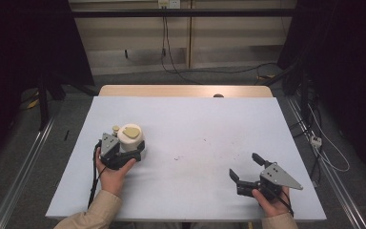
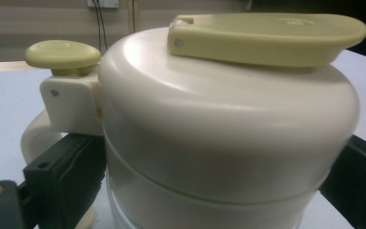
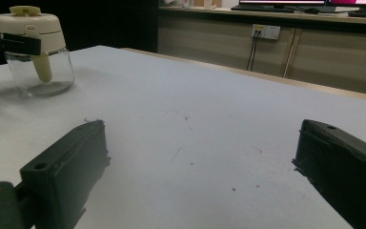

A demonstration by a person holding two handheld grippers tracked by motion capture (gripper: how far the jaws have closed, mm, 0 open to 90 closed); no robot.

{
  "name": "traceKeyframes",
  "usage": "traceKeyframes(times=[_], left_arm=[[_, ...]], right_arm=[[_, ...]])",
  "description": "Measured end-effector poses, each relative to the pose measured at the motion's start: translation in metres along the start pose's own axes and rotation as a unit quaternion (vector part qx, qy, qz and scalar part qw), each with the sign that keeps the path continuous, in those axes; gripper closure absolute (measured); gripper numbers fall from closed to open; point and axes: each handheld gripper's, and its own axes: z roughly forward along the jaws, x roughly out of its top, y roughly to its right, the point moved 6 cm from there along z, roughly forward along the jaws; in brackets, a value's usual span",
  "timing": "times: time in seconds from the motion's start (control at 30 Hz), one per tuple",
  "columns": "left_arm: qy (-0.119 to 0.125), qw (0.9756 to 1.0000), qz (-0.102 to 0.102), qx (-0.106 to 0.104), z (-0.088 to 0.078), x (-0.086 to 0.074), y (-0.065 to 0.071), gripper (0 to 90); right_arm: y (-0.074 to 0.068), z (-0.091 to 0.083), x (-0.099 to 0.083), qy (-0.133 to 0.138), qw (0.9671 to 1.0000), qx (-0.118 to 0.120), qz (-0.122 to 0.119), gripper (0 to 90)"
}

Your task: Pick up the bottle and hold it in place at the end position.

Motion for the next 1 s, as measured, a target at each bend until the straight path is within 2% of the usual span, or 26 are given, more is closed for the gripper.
traceKeyframes(times=[0.3,0.57,1.0], left_arm=[[0.000,0.9999,0.002,0.012,0.0055,-0.0002,0.0011,4.2],[0.001,0.9998,-0.004,0.019,0.0085,0.0001,0.0022,4.4],[0.006,0.9999,-0.001,0.015,0.0098,0.0016,0.0012,6.1]], right_arm=[[0.0006,-0.0003,0.0003,0.002,1.0000,-0.001,0.001,3.2],[0.0008,-0.0003,0.0003,0.002,1.0000,-0.001,0.001,3.2],[0.0010,-0.0011,0.0013,0.005,1.0000,0.001,0.000,3.4]])
